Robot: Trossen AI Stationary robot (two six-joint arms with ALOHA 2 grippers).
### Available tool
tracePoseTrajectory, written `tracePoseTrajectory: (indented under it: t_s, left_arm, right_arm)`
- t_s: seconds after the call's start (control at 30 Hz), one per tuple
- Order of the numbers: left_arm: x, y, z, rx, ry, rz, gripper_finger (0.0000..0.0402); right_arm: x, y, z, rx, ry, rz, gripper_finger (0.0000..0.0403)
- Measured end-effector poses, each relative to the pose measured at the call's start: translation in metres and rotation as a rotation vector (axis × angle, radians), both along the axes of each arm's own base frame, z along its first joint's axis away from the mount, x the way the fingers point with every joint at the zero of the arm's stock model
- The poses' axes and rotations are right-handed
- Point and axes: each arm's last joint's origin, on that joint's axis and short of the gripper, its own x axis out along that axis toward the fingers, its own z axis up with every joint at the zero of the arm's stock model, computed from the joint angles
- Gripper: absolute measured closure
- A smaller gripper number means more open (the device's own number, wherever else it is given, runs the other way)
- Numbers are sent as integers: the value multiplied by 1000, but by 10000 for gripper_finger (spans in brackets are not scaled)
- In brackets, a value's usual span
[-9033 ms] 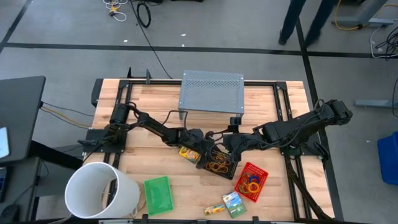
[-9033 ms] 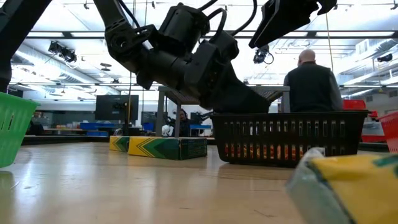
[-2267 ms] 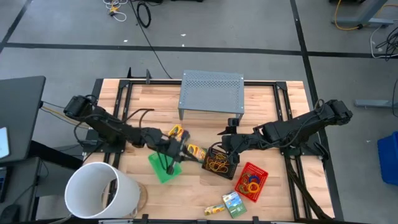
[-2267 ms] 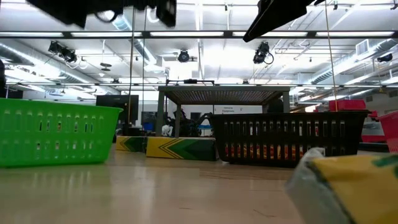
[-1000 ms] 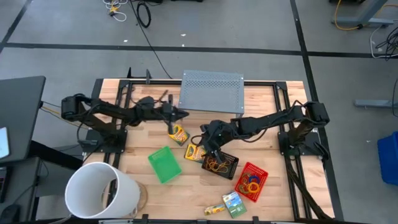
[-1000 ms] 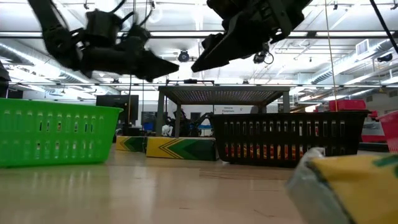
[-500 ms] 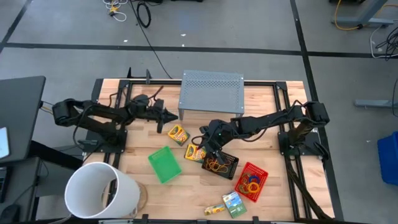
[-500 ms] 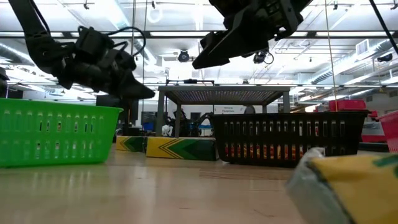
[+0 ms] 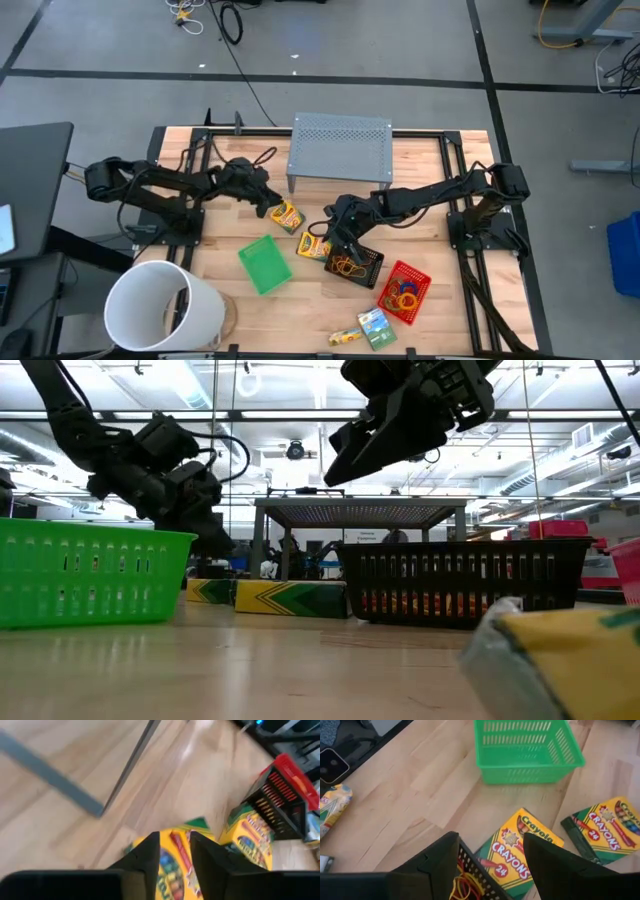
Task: Pick & Place Office Desk Supplies
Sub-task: Put the yellow crayon box into the green bin
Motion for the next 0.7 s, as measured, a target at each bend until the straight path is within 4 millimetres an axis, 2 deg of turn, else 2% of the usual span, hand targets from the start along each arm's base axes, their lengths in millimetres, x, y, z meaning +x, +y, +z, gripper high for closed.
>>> tracePoseTrajectory:
  t_s: [0.2, 0.5, 0.7]
  left_arm:
    - [6, -4, 3, -77, 121, -6, 249]
    - [7, -9, 3, -70, 267, 26, 250]
    - [7, -9, 3, -57, 278, 53, 251]
  right_arm:
    - [-2, 0, -2, -4, 31, 1, 172]
    - [-3, 4, -3, -18, 31, 24, 172]
    - [-4, 10, -2, -26, 23, 45, 172]
